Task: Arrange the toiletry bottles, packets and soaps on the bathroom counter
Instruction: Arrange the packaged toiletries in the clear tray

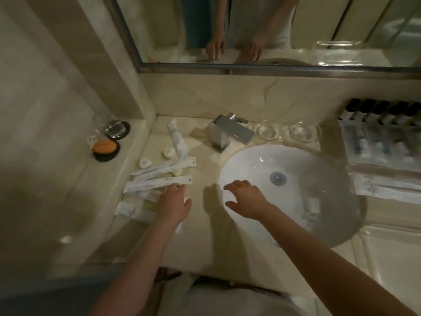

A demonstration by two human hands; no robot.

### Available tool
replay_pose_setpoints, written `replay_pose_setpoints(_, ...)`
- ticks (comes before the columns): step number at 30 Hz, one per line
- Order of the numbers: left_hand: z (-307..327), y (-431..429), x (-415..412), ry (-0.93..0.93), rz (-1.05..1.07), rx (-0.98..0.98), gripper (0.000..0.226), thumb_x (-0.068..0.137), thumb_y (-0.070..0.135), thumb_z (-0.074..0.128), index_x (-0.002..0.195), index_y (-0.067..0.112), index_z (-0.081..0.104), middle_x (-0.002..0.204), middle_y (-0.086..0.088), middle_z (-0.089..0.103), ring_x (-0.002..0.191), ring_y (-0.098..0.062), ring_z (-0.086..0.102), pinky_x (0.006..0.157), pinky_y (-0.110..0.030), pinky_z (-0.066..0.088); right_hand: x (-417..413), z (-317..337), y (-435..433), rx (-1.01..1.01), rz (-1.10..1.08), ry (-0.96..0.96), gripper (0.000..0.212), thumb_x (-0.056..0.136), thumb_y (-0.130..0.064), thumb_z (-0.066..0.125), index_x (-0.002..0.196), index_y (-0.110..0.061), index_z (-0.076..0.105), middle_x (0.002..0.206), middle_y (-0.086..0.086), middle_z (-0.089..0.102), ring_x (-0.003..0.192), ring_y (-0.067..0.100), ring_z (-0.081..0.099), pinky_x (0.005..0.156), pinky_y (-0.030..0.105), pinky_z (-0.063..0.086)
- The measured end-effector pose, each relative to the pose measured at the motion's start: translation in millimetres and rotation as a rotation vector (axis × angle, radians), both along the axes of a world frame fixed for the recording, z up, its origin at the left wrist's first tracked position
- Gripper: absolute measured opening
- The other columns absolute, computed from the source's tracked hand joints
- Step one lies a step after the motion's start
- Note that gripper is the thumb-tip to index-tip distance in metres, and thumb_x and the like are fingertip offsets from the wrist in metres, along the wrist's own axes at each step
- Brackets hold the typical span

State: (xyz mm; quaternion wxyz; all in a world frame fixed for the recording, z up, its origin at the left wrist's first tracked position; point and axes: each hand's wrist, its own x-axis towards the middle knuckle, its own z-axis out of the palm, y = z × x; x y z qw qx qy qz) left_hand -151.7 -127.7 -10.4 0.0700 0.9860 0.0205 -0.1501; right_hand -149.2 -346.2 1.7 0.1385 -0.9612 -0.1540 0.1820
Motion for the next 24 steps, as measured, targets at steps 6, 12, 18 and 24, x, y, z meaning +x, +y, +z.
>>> replay_pose_setpoints(6,0,80,24,0.023,0.080,-0.001,0.047,0.091,0.031,0.051,0.135,0.013,0.044,0.138,-0.008,0.045,0.127,-0.027,0.040,0.103,-0.039,0.038,52,1,72,0.004,0.051,0.052,0.059,0.090,-0.033,0.053,0.143,-0.018,0.031,0.142,0.008,0.045,0.125,0.029,0.045,0.101,0.042,0.042)
replay_pose_setpoints(12,-8,111,45,0.055,-0.041,0.035,0.040,0.091,0.029,0.047,0.130,0.017,0.046,0.132,-0.005,0.045,0.124,-0.026,0.040,0.102,-0.041,0.039,102,-8,119,-0.115,0.094,0.018,0.066,0.090,-0.033,0.053,0.146,-0.018,0.021,0.146,0.008,0.037,0.129,0.030,0.040,0.101,0.045,0.041)
replay_pose_setpoints(18,-20,117,56,0.033,-0.117,0.116,0.039,0.090,0.009,0.043,0.126,0.020,0.050,0.128,-0.007,0.045,0.122,-0.028,0.039,0.104,-0.041,0.032,126,-26,156,-0.261,0.185,-0.072,0.052,0.091,-0.022,0.048,0.140,-0.018,0.031,0.137,0.010,0.041,0.121,0.029,0.043,0.096,0.042,0.041)
replay_pose_setpoints(24,-21,125,62,-0.024,-0.124,0.103,0.032,0.094,0.015,0.040,0.122,0.018,0.056,0.125,-0.007,0.050,0.121,-0.027,0.041,0.105,-0.039,0.031,138,-31,169,-0.264,0.209,-0.107,0.045,0.084,-0.028,0.062,0.124,-0.015,0.047,0.125,0.010,0.046,0.113,0.028,0.046,0.088,0.039,0.045)
